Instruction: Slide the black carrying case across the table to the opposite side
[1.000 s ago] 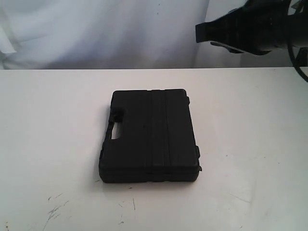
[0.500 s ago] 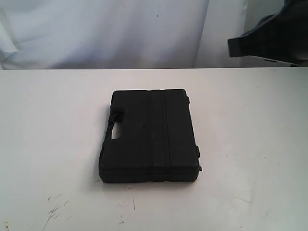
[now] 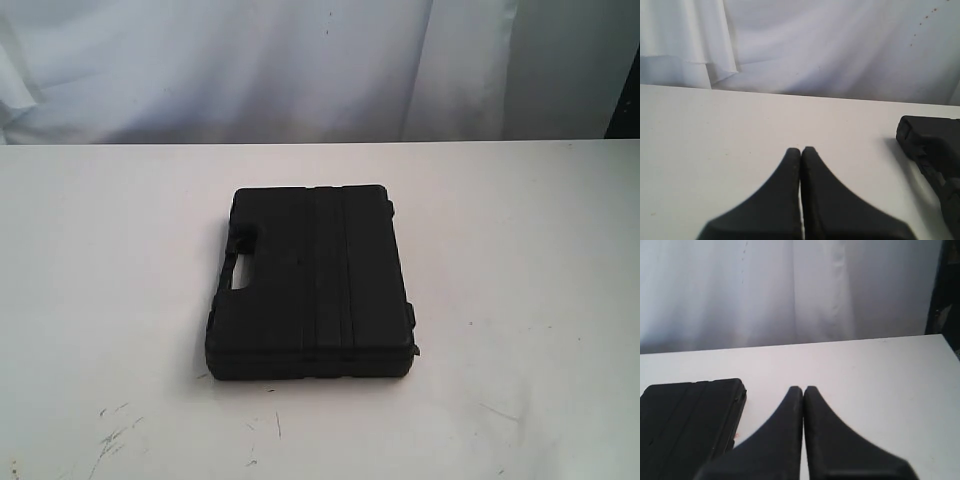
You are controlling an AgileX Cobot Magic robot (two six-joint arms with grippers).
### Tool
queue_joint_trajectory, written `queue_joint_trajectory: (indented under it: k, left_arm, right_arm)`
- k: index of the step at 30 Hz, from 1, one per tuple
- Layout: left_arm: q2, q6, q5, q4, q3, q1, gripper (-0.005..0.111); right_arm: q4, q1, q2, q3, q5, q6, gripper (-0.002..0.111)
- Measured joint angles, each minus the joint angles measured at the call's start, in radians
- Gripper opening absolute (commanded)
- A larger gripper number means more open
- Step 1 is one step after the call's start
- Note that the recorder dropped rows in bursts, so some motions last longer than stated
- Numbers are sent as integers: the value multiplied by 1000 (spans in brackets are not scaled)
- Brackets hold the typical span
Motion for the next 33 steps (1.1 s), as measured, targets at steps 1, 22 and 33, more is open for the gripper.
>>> queue_joint_trajectory:
  k: [1,22,33]
  left_arm:
    - [0,0,0,0,0,0,0]
    - [0,0,0,0,0,0,0]
    - [0,0,0,0,0,0,0]
  right_arm:
    - [2,-18,-44,30,-4,0,0]
    - [6,-126,-501,263,9,-16,0]
    - [95,-126,-595,441,-62,-124,0]
